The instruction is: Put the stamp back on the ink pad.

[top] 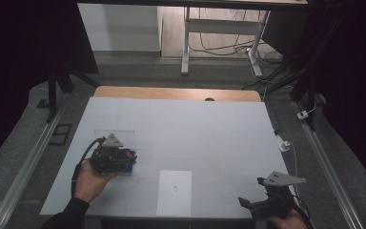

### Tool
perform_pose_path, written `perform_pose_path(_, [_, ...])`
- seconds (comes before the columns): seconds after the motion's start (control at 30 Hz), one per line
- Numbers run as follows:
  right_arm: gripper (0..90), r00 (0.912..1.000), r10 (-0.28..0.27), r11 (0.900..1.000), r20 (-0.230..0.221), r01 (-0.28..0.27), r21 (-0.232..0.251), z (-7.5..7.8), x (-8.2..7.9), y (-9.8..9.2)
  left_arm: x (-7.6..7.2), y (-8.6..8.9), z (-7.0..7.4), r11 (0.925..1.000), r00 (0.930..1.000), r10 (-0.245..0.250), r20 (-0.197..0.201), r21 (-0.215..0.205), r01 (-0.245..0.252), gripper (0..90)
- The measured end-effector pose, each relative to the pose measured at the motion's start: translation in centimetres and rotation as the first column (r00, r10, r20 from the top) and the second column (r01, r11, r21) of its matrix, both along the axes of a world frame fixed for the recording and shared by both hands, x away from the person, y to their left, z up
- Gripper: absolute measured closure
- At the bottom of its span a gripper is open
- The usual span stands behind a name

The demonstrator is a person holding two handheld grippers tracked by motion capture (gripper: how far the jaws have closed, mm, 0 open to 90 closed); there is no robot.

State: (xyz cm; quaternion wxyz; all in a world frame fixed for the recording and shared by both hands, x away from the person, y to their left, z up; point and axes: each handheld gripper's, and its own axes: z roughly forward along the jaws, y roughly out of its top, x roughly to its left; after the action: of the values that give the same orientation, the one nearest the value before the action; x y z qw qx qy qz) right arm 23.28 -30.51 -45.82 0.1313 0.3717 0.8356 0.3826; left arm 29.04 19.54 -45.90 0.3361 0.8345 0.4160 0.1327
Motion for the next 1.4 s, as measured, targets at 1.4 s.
perform_pose_path(1.4, [0.0, 1.0000, 0.002, 1.000, -0.002, -0.002, -0.007, 0.0, 0.0, 0.1, 2.2, 4.6, -3.1, 0.9879, 0.9840, 0.150, -0.095, 0.052, -0.146, 58.1])
